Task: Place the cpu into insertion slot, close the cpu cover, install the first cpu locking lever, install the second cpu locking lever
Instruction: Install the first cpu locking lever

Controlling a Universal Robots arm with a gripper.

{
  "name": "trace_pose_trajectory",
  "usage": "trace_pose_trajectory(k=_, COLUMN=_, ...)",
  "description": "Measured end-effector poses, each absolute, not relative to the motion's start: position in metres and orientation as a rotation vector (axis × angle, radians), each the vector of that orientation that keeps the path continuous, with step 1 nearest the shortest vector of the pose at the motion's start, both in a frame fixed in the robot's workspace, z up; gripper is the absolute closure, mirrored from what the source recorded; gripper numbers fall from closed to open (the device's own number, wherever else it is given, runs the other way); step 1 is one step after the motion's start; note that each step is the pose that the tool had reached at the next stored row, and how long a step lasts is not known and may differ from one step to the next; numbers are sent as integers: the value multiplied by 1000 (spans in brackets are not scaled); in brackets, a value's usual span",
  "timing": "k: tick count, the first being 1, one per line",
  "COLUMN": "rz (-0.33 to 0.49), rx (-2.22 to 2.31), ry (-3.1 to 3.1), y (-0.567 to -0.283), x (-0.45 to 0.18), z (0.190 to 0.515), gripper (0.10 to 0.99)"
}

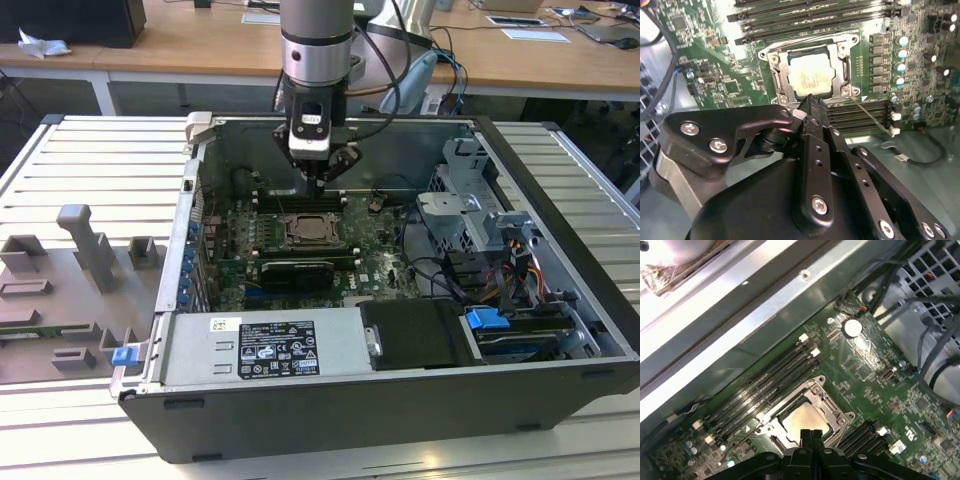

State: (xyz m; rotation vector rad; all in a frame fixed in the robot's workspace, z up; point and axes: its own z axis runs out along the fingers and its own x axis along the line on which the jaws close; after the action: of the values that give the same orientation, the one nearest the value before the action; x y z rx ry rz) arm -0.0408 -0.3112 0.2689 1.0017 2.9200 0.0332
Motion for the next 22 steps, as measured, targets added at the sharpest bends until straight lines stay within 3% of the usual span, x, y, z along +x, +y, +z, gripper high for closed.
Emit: trace_pose_trajectory(k=22, rz=50, rx=368, ry=3071, y=-311, x=-41, z=269, gripper=980)
